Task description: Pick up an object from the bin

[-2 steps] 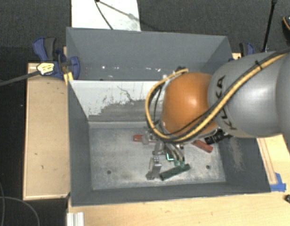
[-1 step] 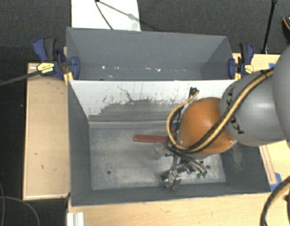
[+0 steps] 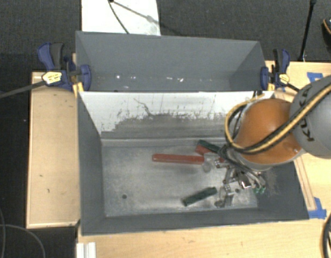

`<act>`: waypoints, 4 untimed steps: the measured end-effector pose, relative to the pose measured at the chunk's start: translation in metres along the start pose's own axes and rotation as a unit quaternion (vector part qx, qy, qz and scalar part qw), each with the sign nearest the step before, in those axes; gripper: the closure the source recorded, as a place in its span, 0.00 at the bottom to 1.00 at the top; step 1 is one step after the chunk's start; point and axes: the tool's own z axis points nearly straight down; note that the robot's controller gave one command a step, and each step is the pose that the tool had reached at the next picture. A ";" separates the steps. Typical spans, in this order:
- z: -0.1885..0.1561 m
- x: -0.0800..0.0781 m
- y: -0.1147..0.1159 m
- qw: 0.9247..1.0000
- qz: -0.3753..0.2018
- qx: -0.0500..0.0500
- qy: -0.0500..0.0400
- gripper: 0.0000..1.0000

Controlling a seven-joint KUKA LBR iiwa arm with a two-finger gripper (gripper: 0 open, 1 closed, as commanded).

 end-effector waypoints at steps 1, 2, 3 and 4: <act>0.001 0.004 0.057 1.000 0.015 -0.004 0.003 0.00; 0.031 0.013 0.010 0.999 0.043 -0.002 -0.002 0.00; 0.029 0.004 0.051 0.999 0.037 -0.002 -0.003 0.00; 0.031 0.008 0.050 0.999 0.040 -0.002 0.001 1.00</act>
Offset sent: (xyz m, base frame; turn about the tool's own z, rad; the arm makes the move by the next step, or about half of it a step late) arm -0.0150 0.0514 -0.0018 0.0336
